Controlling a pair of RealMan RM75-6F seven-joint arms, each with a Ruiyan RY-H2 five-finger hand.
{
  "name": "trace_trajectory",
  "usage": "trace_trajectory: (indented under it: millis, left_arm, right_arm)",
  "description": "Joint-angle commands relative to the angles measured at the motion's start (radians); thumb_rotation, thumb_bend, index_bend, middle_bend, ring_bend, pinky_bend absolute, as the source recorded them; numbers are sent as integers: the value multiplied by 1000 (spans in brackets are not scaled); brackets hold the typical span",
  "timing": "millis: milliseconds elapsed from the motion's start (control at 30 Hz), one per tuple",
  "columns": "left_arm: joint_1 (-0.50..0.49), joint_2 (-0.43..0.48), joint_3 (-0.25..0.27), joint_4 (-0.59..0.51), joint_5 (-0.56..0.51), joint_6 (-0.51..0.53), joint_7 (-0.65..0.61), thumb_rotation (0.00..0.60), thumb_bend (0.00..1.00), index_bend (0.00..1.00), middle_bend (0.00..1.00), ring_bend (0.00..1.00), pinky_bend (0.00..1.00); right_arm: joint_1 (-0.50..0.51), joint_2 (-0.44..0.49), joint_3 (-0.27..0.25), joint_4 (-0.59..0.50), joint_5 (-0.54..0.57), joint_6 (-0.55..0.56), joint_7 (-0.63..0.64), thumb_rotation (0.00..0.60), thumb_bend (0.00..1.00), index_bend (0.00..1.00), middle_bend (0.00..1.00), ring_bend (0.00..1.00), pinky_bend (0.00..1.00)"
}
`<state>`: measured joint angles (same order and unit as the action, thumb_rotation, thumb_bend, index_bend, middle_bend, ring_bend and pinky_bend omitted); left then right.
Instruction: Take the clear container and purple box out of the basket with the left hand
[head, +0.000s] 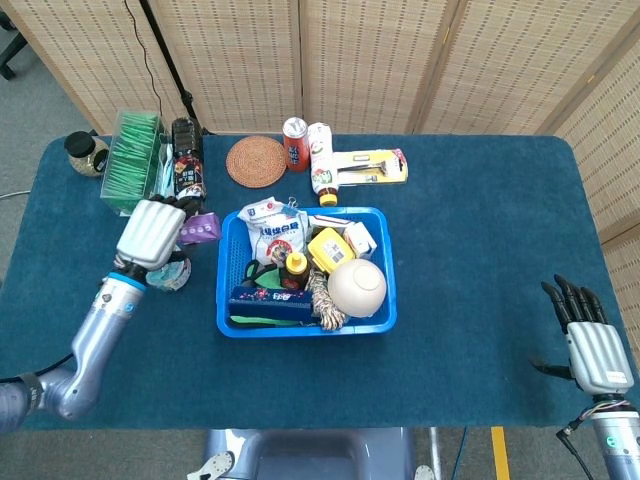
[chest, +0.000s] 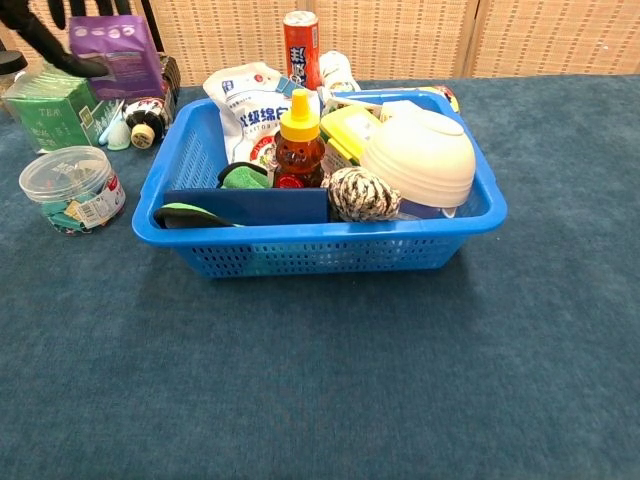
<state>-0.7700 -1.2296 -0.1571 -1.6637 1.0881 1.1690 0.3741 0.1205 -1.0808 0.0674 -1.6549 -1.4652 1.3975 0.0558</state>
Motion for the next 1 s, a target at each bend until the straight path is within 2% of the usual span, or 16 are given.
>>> trace_trajectory:
  millis: [33, 167, 300, 533, 800, 833, 933, 967, 1000]
  left_arm:
    - [70, 26, 42, 58, 61, 41, -86, 600, 391, 517, 495, 479, 441]
    - [104, 12, 62, 138, 82, 23, -153, 600, 392, 517, 495, 477, 441]
    - [121, -9, 79, 213, 86, -51, -248, 600, 391, 517, 495, 475, 441]
    - [141, -21, 92, 257, 142, -103, -369, 600, 391, 517, 495, 475, 441]
    - [141, -47, 74, 298, 131, -151, -383, 600, 381, 478, 481, 456, 441]
    - [141, -46, 74, 298, 131, -157, -385, 600, 374, 415, 430, 416, 440]
    - [139, -25, 81, 276, 127, -199, -389, 600, 338, 87, 118, 146, 363]
    - [139, -18, 81, 268, 130, -205, -393, 600, 326, 17, 35, 58, 312]
    - [140, -13, 80, 262, 133, -207, -398, 600, 319, 1, 7, 23, 282]
  right_arm:
    - [1, -1, -2, -1, -2, -1, -4, 600, 0, 0, 0, 0, 0]
    - [2, -4, -5, -5, -6, -4, -12, 600, 0, 0, 0, 0, 0]
    - [0, -6, -8, -9, -12, 1, -21, 600, 0, 0, 0, 0, 0]
    - [2, -7, -5, -7, -3, -3, -22, 600, 0, 0, 0, 0, 0]
    - [3, -7, -6, -6, -4, -5, -19, 600, 0, 0, 0, 0, 0]
    - [3, -6, -6, -6, -4, -4, -18, 600, 0, 0, 0, 0, 0]
    - [2, -5, -4, -6, -3, -1, -15, 600, 0, 0, 0, 0, 0]
    - [1, -4, -4, -6, -4, -1, -15, 600, 0, 0, 0, 0, 0]
    - [1, -4, -4, -6, -4, 0, -14, 600, 0, 0, 0, 0, 0]
